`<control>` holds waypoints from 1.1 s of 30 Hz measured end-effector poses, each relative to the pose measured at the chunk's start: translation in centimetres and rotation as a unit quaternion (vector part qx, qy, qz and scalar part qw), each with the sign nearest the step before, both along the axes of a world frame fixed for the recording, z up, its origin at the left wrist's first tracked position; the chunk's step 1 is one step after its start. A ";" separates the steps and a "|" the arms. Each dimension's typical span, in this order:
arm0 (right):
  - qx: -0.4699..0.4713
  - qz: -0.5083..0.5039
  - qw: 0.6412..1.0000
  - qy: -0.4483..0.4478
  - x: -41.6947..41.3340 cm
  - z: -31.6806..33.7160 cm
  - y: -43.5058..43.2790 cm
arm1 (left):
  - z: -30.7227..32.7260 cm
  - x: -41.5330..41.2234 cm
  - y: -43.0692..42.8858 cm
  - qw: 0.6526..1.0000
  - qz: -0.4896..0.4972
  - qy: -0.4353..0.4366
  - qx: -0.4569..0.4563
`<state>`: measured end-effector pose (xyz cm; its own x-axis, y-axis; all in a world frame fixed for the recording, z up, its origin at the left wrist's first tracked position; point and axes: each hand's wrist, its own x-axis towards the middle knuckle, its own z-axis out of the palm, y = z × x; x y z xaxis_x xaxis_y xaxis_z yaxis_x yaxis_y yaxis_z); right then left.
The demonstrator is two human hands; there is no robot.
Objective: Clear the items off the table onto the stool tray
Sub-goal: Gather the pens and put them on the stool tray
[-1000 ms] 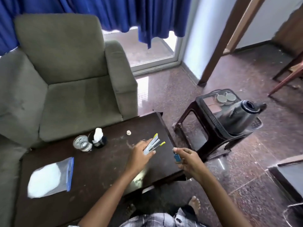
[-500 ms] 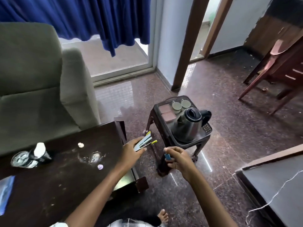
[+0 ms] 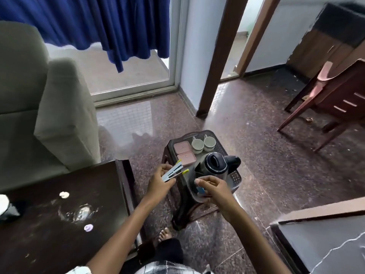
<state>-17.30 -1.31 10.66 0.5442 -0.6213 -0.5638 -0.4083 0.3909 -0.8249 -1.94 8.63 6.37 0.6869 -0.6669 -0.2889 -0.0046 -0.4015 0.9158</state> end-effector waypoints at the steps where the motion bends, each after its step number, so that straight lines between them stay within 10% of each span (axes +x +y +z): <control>1: -0.002 0.000 1.000 0.001 0.0 0.2 -1.2 | -0.1 0.3 -1.2 1.000 -0.004 0.003 0.001; 13: -0.125 -0.020 0.991 0.038 4.7 0.2 -13.7 | -0.8 4.5 -10.1 1.000 0.013 0.027 0.001; 33: -0.171 0.406 0.834 0.331 12.6 -21.1 -25.6 | -1.4 2.6 -16.0 0.970 0.224 0.089 0.036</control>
